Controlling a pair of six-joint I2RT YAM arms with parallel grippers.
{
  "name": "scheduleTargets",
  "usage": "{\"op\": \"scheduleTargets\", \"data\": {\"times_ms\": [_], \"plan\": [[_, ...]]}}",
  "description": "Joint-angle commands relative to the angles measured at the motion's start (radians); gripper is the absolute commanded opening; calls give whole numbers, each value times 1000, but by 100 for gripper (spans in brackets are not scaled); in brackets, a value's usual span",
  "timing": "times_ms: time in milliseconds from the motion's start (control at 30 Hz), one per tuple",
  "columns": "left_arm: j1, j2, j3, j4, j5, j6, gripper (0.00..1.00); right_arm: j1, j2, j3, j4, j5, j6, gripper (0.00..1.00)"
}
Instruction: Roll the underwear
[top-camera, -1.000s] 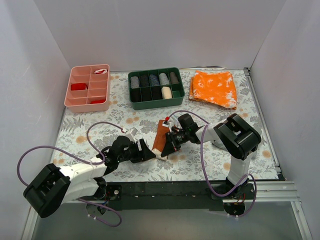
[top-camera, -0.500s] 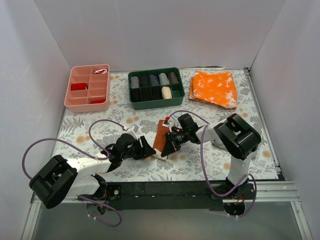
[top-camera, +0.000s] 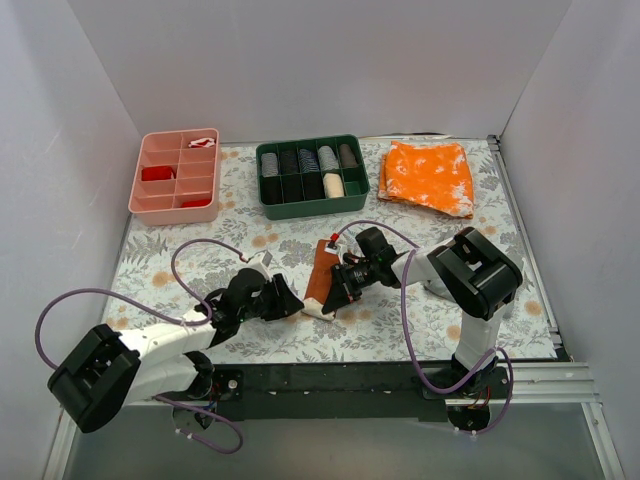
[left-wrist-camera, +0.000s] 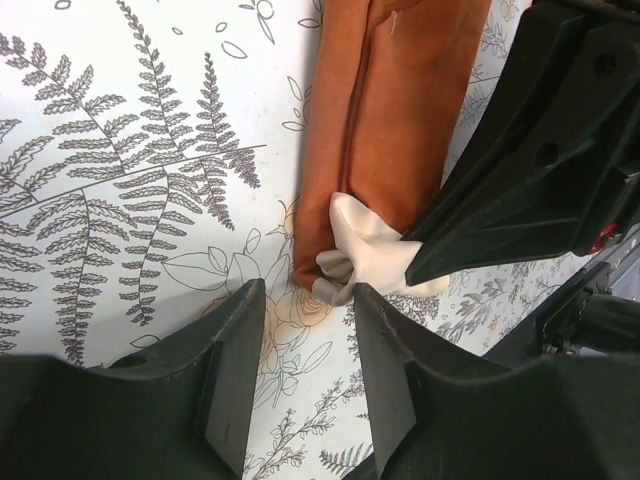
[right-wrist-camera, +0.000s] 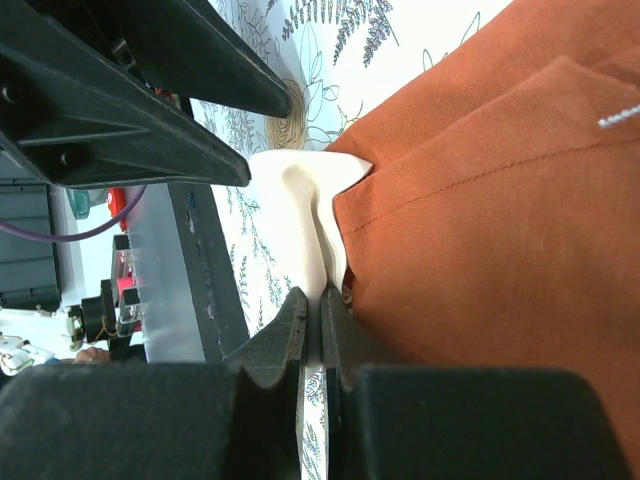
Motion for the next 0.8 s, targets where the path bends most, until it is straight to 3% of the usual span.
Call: {"op": "scheduleTargets", "data": {"times_ms": [0,500,767], "plan": [[-4,-27,7,-27,-15,42,40,-10,-7,11,-10,67,-20,1],[-51,160,151,-126,-25,115,37,-9,-28,5,-12,69,-13,3],[-71,237,186,-199,-71,100,34,6,-192,-52,-39,222,-69,30]]}}
